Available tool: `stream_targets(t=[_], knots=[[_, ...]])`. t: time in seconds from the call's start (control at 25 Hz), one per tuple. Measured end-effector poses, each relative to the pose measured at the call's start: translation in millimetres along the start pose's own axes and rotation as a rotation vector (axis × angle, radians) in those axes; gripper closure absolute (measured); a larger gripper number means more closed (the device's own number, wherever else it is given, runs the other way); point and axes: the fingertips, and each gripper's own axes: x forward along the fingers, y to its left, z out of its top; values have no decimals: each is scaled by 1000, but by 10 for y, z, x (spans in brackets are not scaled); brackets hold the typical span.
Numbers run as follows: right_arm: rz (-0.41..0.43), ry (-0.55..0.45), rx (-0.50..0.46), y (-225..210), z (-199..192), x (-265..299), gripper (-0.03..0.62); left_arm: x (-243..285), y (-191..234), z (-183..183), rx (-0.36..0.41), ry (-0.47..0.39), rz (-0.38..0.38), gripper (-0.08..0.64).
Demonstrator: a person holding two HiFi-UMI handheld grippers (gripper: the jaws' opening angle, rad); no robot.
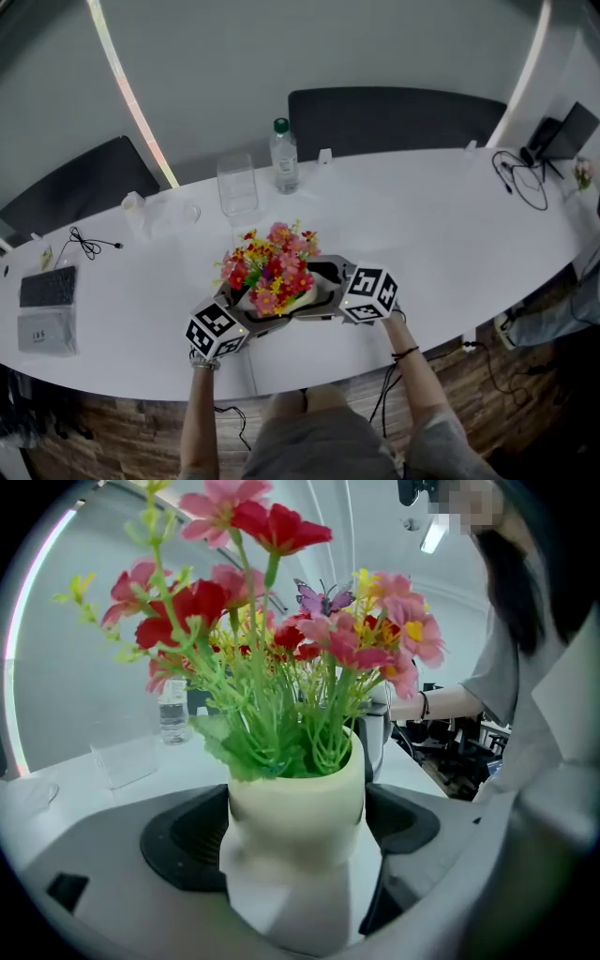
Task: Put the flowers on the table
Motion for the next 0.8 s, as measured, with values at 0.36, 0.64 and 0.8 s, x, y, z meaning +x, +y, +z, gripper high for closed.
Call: stream_targets(t=[0.36, 0.64, 0.8], knots=[[-33, 14, 62, -5, -23, -4, 133, -56, 5, -24, -36, -13, 39, 98], [-76, 18, 94, 11, -60, -52, 133, -173, 10, 18, -102, -90, 74, 98], [-119, -8, 133, 9, -67, -137, 135, -227, -32, -3, -143, -98, 82, 100]])
